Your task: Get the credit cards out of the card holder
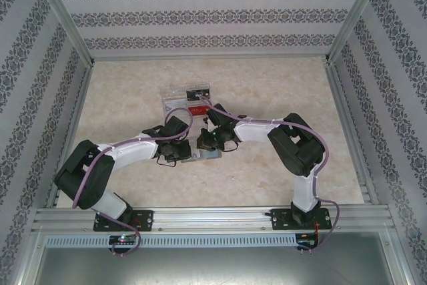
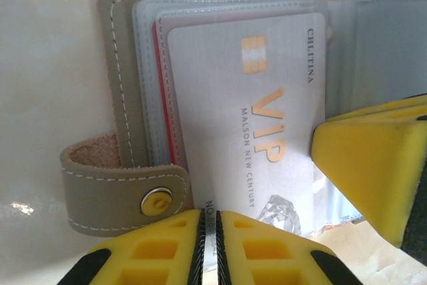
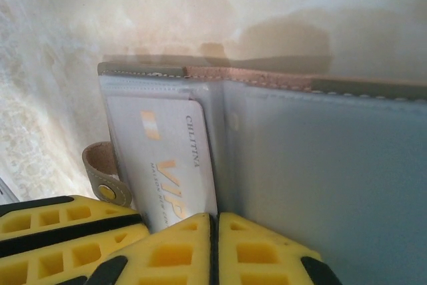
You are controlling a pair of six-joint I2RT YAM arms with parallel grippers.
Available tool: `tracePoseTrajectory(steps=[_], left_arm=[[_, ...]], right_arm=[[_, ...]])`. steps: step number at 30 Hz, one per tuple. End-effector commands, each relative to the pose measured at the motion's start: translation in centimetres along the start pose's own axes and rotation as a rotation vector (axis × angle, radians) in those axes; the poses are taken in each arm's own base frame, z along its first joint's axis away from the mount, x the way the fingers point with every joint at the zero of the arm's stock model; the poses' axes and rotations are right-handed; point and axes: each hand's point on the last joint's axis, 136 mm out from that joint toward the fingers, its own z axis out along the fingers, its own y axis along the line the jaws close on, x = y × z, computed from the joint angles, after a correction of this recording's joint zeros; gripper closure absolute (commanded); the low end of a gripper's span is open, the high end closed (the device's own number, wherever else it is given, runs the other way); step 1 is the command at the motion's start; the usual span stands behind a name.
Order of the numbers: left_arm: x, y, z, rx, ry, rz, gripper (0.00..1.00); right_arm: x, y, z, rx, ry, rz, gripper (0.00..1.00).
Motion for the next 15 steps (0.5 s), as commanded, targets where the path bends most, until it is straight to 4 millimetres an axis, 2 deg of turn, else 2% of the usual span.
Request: tracePoseTrajectory(steps=[1,5,15], left_arm=[[0.0,-0.1,0.1,-0.004,0.019,0.002,0.89],[0.2,0.7,0.3,-0.045,0.029,-0.01,1.0],[0.6,1.3,0.4,-0.06,0.036,-0.017,1.0]], right_arm=[[0.0,0.3,-0.3,-0.004,-0.004,0.001,0.99],[-0.3,-0.6,-1.1,0.003,-0.022,0.018,1.0],[-1.1,-2.0,-2.8,0.02,-0.063,0.035,1.0]])
